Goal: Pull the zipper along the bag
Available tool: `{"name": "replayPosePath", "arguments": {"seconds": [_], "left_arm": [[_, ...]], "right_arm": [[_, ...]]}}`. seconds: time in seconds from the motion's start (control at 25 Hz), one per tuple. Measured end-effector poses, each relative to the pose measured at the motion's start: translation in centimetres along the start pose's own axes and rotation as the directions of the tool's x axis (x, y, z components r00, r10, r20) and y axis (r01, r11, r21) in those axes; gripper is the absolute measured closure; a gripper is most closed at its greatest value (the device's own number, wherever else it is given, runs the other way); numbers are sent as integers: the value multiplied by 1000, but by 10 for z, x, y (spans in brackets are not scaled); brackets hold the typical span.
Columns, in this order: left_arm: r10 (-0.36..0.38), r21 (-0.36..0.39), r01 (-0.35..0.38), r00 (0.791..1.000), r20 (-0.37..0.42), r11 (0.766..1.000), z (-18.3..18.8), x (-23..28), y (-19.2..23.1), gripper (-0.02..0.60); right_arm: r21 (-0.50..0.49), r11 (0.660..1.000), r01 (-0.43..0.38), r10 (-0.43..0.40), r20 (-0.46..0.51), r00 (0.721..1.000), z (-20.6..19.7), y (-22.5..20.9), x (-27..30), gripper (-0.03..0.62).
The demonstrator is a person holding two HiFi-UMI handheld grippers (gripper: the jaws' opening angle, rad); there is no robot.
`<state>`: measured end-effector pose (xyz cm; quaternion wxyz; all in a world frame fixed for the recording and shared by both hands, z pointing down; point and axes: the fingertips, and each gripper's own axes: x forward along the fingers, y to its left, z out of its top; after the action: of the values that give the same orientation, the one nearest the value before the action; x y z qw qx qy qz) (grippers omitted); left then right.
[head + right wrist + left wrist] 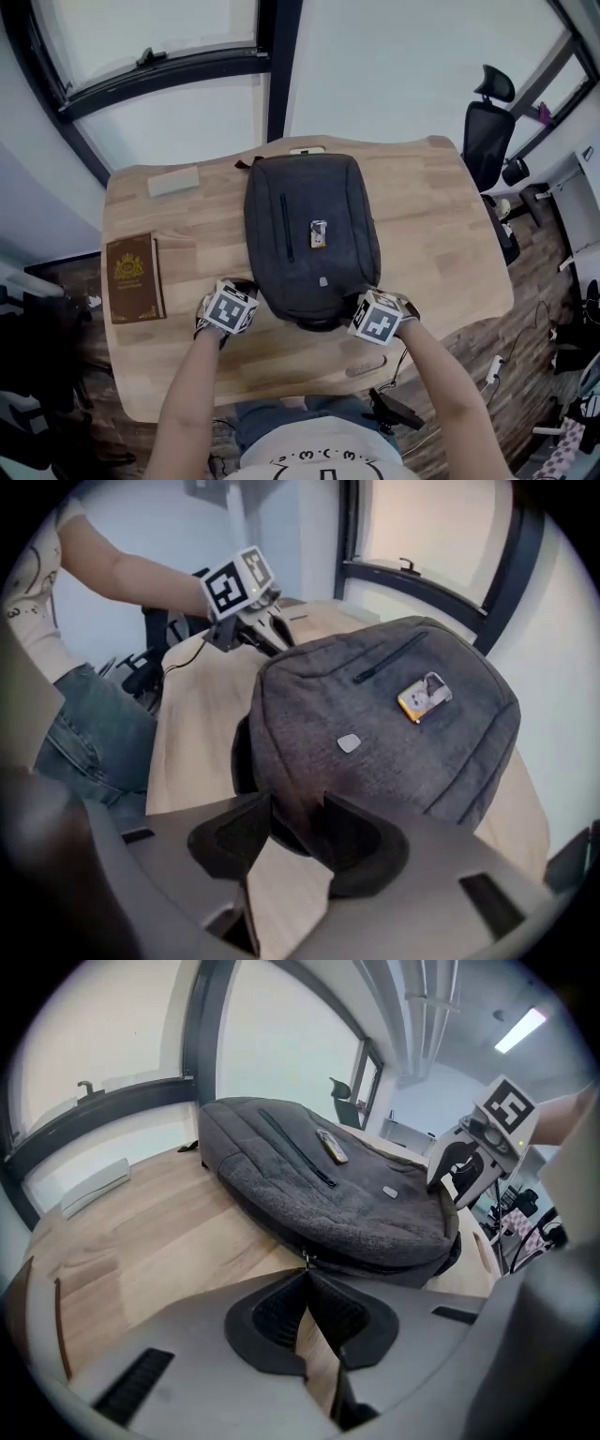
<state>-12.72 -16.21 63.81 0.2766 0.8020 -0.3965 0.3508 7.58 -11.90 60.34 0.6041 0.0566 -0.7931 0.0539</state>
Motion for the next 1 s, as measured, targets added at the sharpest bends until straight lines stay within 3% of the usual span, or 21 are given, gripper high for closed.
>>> {"name": "replayPosePath", "arguments": {"seconds": [0.2, 0.32, 0.48, 0.6, 0.68, 0.84, 1.0], "left_arm": [[20, 21, -20, 1000, 1, 1000, -1, -5, -3, 563], [25, -26, -25, 999, 25, 999, -3, -14, -7, 563], [18, -17, -17, 999, 33, 1000, -6, -21, -21, 563], [-32, 34, 31, 999, 14, 999, -14, -21, -46, 563], [-51, 27, 50, 998, 23, 998, -17, -22, -62, 563], [-46, -31, 48, 998, 51, 998, -15, -26, -75, 562], [-52, 13, 52, 999, 3, 999, -22, -26, -81, 561]], "right_arm": [[257, 965, -53, 38, 62, 997, 0, -10, 12, 370], [352, 936, -17, -1, 51, 999, 3, -14, 14, 379], [412, 911, 19, -41, 44, 998, 3, -18, 15, 384], [447, 894, 26, -49, 41, 998, 3, -19, 15, 384], [461, 887, 31, -54, 37, 998, 3, -20, 16, 384], [476, 879, 37, -57, 28, 998, 3, -20, 17, 385], [473, 881, 23, -43, 31, 999, 3, -17, 17, 385]]}}
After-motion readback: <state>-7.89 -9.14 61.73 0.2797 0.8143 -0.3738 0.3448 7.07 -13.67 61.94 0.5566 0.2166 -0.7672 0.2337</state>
